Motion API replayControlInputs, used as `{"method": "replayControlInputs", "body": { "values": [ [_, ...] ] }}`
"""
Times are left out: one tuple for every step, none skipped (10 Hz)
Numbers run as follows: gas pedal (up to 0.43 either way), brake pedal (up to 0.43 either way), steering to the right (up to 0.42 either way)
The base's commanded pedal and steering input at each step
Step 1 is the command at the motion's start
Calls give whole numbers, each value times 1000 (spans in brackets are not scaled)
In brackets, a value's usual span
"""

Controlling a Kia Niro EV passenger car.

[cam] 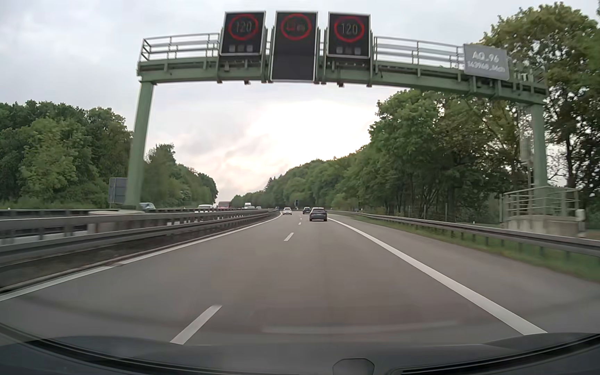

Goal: Follow the waypoints while adhering to traffic rules and regulations

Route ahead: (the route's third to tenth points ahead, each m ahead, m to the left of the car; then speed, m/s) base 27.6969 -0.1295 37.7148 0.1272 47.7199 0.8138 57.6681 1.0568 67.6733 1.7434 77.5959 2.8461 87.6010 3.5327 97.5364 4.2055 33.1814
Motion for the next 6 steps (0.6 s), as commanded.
{"method": "replayControlInputs", "body": {
  "values": [
    [370,0,-7],
    [370,0,-7],
    [370,0,-8],
    [370,0,-10],
    [370,0,-12],
    [370,0,-13]
  ]
}}
